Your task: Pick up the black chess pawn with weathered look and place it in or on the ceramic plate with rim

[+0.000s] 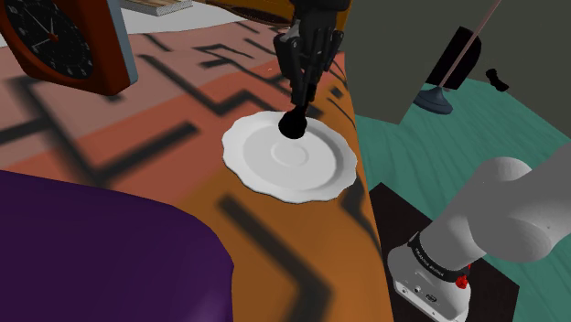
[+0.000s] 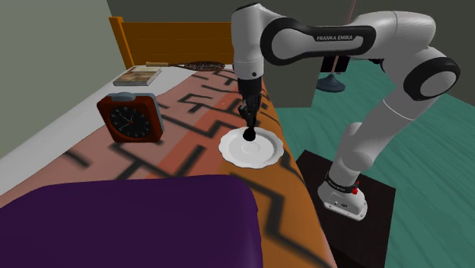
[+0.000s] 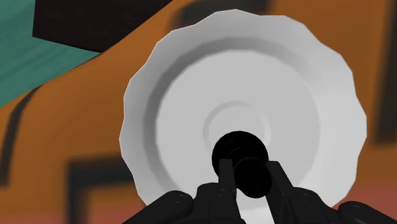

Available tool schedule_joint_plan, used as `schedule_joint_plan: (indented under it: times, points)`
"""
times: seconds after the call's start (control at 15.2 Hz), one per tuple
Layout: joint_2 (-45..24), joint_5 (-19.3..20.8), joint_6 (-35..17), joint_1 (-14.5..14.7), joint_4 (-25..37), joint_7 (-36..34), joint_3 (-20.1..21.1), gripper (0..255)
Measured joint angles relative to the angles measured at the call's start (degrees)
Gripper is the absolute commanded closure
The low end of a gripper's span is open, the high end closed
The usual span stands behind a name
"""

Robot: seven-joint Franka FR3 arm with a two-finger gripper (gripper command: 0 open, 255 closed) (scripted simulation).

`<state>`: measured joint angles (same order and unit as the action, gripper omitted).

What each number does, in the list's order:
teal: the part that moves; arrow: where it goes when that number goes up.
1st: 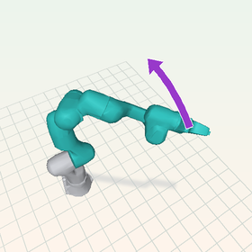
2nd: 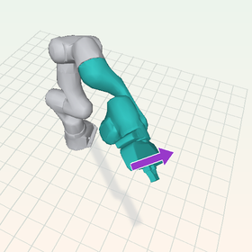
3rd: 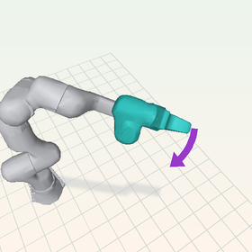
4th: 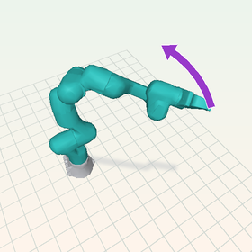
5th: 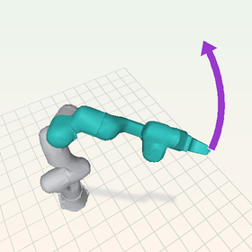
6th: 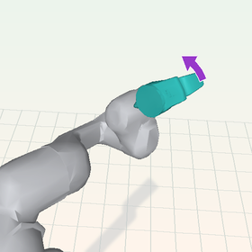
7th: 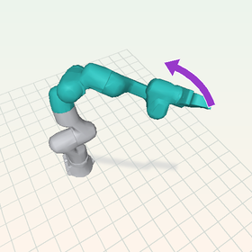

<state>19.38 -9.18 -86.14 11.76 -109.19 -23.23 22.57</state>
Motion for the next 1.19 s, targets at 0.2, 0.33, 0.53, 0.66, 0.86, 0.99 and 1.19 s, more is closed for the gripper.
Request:
schedule_joint_plan:
  times: [0.2,0.33,0.53,0.66,0.86,0.99,1.19]
  points:
    - [0.4,-0.2,-2.1,0.1,-2.4,0.2,0.1,255]
    - [0.8,-0.3,-3.6,0.2,-4.4,0.4,0.1,255]
    - [0.8,-0.4,-4.2,0.2,-4.9,0.4,0.2,255]
    - [0.8,-0.4,-4.2,0.2,-5.0,0.4,0.2,255]
    - [0.8,-0.4,-4.3,0.2,-5.0,0.4,0.2,0]
    - [0.8,-0.4,-4.3,0.2,-5.0,0.4,0.2,0]
    - [0.8,-0.4,-4.3,0.2,-5.0,0.4,0.2,0]
